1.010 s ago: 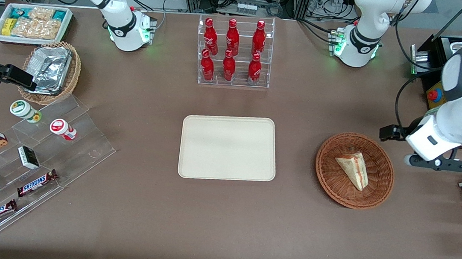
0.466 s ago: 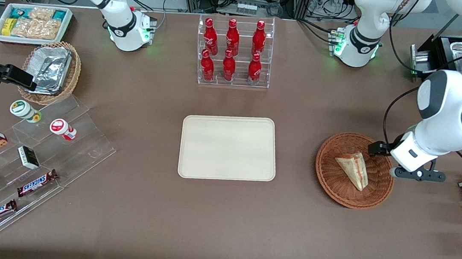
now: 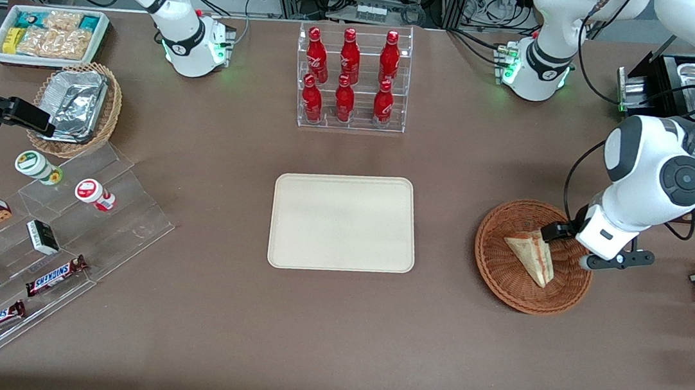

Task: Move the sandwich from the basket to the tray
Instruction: 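Move the left gripper over the wicker basket and lower toward the sandwich, then close the left gripper on the wrapped triangular sandwich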

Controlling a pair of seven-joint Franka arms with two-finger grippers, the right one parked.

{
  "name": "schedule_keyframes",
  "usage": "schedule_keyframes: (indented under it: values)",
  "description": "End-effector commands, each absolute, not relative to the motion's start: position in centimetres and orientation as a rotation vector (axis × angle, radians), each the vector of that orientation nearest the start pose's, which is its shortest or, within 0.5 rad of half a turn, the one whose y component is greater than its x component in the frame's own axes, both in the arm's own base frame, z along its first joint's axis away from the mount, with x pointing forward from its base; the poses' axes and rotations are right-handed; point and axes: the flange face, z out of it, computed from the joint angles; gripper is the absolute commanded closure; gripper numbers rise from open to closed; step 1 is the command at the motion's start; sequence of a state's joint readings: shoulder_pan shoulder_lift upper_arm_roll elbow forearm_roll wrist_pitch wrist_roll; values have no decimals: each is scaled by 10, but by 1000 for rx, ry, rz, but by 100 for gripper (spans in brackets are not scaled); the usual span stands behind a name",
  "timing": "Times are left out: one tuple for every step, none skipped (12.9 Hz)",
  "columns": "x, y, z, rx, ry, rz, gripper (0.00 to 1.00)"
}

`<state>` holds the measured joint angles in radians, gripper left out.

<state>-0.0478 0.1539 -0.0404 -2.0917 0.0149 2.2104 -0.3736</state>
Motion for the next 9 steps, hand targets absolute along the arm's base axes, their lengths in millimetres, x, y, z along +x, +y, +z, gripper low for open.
schedule_keyframes:
  values:
    - [558,-57,332,-3065,-733,-28,0]
    - [559,-60,326,-3042,-852,-47,0]
    - [560,-65,320,-3020,-932,-45,0]
    - [561,-71,315,-3017,-952,-51,0]
    - [562,-72,311,-3016,-960,-53,0]
    - [562,-72,307,-3014,-959,-46,0]
    - [563,-73,304,-3013,-961,-38,0]
    - [562,-74,297,-3012,-955,-25,0]
    - [561,-79,291,-3012,-941,-9,0]
